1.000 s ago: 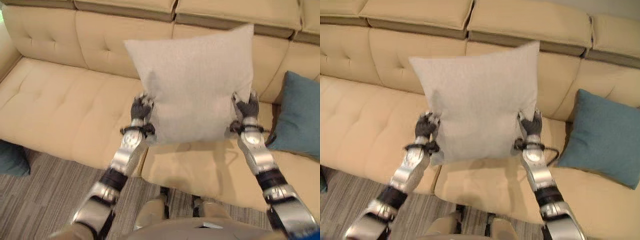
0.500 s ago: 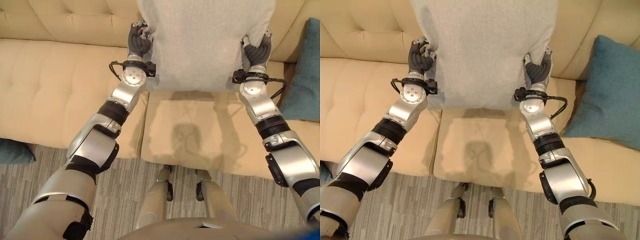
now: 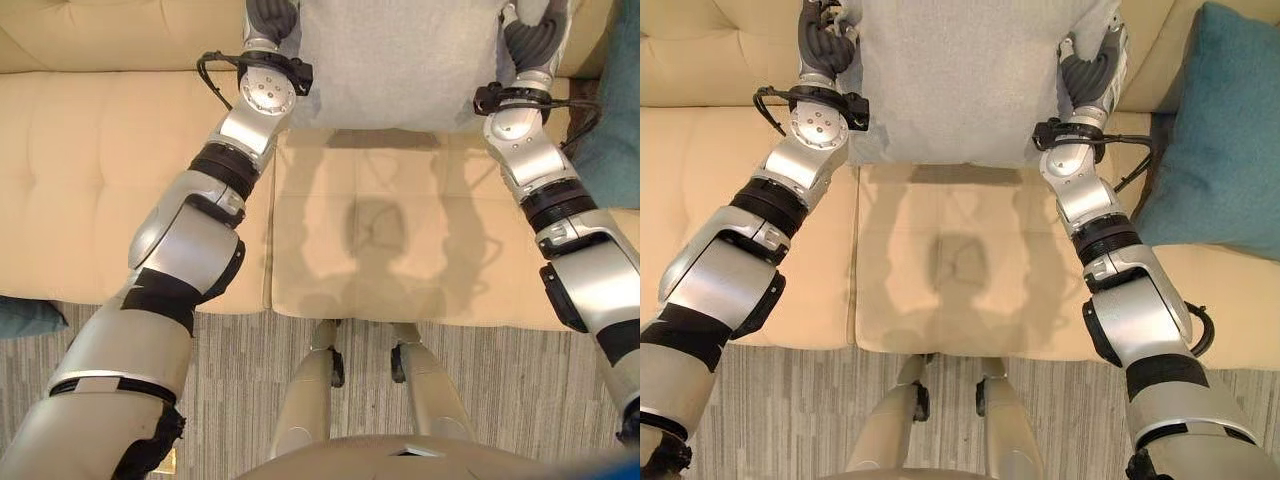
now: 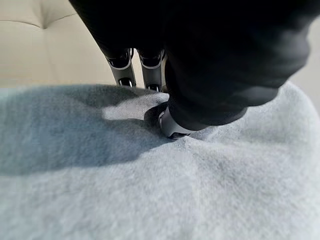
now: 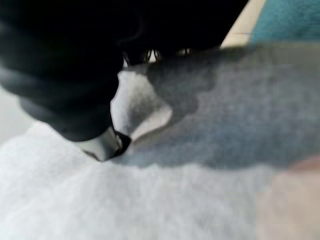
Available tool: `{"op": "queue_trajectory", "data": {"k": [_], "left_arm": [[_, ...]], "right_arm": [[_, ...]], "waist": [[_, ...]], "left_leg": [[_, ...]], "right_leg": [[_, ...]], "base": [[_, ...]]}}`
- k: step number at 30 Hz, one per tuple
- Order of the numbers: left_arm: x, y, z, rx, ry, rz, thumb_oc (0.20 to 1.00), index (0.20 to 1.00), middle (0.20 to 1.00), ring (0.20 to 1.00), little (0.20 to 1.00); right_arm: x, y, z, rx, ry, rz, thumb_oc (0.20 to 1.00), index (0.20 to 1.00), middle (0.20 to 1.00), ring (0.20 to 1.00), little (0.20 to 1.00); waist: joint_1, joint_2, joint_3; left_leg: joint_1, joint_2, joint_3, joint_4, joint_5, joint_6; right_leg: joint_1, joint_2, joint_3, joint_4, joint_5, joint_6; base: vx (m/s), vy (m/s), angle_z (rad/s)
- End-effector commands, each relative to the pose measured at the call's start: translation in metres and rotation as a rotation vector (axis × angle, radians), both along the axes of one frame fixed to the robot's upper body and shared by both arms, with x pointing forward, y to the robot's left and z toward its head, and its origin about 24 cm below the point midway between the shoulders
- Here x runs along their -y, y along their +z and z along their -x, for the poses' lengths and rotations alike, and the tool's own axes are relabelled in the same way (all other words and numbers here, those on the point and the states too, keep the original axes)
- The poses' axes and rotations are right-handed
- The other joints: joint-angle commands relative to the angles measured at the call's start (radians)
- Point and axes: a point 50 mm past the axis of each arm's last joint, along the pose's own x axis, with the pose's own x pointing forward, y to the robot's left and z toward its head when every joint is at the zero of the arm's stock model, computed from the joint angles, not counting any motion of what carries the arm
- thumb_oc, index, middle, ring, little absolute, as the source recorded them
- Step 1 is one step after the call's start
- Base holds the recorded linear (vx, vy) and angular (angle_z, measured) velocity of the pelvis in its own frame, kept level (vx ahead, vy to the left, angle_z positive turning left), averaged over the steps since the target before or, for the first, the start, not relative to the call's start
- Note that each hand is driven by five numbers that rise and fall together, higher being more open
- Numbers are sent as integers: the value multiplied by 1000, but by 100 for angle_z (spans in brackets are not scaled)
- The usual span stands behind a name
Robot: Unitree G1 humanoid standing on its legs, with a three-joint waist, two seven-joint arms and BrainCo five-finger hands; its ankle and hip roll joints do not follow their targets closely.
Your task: Pick up all the scattered cushions and arrange them neatly on the sofa.
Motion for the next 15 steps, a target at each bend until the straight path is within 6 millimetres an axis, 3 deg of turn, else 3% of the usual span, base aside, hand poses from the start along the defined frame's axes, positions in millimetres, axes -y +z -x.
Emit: {"op": "queue_trajectory", "data": {"k": [1,2,3,4,5,6,9,13,14,15], "left_arm": [[62,84,25,265,-173,-146,291,291,291,291,291],[59,84,23,255,-164,-152,592,592,592,592,592],[52,83,18,209,-142,-149,1000,1000,1000,1000,1000],[47,82,15,171,-124,-161,1000,1000,1000,1000,1000],[46,83,14,163,-120,-164,1000,1000,1000,1000,1000],[42,85,14,160,-115,-155,1000,1000,1000,1000,1000],[34,86,13,142,-139,-142,1000,1000,1000,1000,1000],[24,75,9,108,-131,-133,1000,1000,1000,1000,1000],[15,66,6,89,-111,-144,1000,1000,1000,1000,1000],[-9,54,3,56,-54,-141,1000,1000,1000,1000,1000]], "right_arm": [[-49,84,12,241,125,131,200,200,200,200,200],[-50,84,10,218,121,149,200,200,200,200,200],[-46,85,5,169,114,156,200,200,200,200,200],[-42,85,2,133,94,175,200,200,200,200,200],[-41,85,1,120,93,181,413,413,413,413,413],[-38,85,-1,93,92,191,1000,1000,1000,1000,1000],[-24,86,-6,-4,71,269,1000,1000,1000,1000,1000],[-15,67,-11,-69,88,238,1000,1000,1000,1000,1000],[-12,59,-12,-82,90,236,1000,1000,1000,1000,1000],[-2,47,-12,-99,89,214,1000,1000,1000,1000,1000]], "waist": [[1,-2,3],[2,-1,5],[4,-3,9],[5,-3,12],[6,-3,14],[8,-4,15],[12,-6,25],[13,-8,16],[12,-11,9],[13,-16,1]], "left_leg": [[-13,-28,17,4,-84,-62],[-24,-29,17,4,-82,-62],[-51,-28,19,4,-74,-63],[-69,-28,20,4,-68,-65],[-81,-28,18,4,-64,-66],[-96,-28,17,4,-61,-66],[-148,-28,13,4,-44,-70],[-169,-33,1,4,-34,-73],[-164,-33,0,4,-34,-74],[-146,-34,-4,4,-39,-75]], "right_leg": [[-49,-52,7,-28,25,142],[-62,-51,8,-28,28,143],[-90,-51,9,-28,36,147],[-109,-49,7,-28,40,149],[-120,-48,7,-28,43,150],[-136,-46,8,-28,47,152],[-189,-44,6,-28,60,155],[-211,-39,-3,-28,68,153],[-206,-38,-4,-28,68,152],[-190,-37,-8,-28,64,150]], "base": [[-24,2,-8],[-31,-2,-2],[-49,-15,-3],[-43,-24,-12],[-32,-32,-17],[-25,-32,24],[-20,-38,13],[-17,-51,7],[-17,-46,5],[-15,-45,1]]}}
